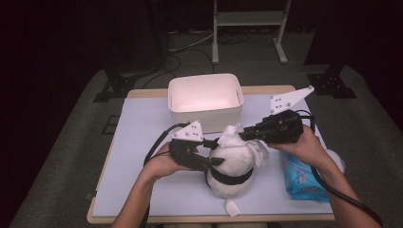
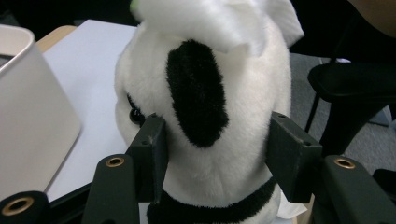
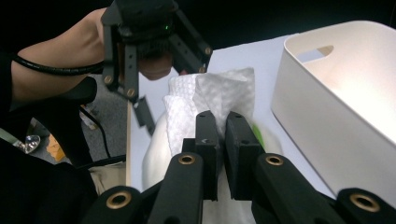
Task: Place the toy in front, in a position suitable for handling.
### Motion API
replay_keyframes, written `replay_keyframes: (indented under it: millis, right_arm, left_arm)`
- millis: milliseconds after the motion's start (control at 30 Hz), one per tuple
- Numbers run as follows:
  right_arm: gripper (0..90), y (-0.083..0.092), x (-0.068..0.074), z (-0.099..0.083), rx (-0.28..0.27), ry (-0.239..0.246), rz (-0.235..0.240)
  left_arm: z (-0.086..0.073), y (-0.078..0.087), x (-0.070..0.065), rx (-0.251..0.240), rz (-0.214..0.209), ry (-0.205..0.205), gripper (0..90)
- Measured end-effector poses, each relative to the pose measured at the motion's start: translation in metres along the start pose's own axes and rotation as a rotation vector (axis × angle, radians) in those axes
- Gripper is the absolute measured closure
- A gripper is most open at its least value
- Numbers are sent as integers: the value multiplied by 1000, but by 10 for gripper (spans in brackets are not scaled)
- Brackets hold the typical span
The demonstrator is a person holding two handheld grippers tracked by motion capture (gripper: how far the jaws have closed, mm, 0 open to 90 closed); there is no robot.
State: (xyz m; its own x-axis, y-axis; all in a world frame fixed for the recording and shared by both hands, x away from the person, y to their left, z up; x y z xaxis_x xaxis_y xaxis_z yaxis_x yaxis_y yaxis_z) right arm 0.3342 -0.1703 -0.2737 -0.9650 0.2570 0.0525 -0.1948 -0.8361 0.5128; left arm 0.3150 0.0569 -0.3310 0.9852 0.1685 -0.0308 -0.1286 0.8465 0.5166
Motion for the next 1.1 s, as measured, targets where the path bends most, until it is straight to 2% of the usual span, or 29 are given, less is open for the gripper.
replay_keyframes:
  millis: [67, 167, 300, 533, 667, 800, 933, 1100]
  right_arm:
    - [838, -5, 1, 6, 20, 16, -1]
    - [839, -9, -1, 7, 64, 22, -5]
    - [838, -4, -7, 2, 92, 12, -27]
    - [837, 9, -16, -18, 130, -29, -65]
    - [838, 11, -19, -27, 115, -64, -57]
    - [838, 12, -17, -22, 102, -53, -56]
    - [838, 9, -10, -8, 77, -23, -32]
    - [837, -4, -1, 6, 102, 31, -23]
  left_arm:
    - [0, 0, -1, 5, -4, -11, 439]
    - [-2, 1, 0, 4, -2, -4, 438]
    - [-3, 2, 1, 3, -1, 5, 438]
    - [-4, 3, 3, -1, 3, 10, 439]
    - [-3, 1, 2, -6, -5, 13, 439]
    - [-2, 0, 1, -1, -9, 0, 440]
    - [2, -2, -1, -1, -19, -9, 441]
    - [3, -2, -1, 10, -13, -11, 441]
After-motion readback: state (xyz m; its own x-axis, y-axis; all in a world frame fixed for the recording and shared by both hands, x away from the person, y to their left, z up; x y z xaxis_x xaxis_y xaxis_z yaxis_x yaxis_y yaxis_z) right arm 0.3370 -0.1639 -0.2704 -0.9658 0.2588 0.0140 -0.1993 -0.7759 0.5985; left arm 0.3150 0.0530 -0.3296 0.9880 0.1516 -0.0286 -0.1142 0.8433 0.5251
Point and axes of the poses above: each handheld gripper's, and its own axes: y roughly backward along the jaws, z roughly out of its top, x roughly to its left, the point moved 3 cm from there along -y, roughly forward along the jaws, and after that the axes turned 2 degrees about -z, right-handed, at the moved point
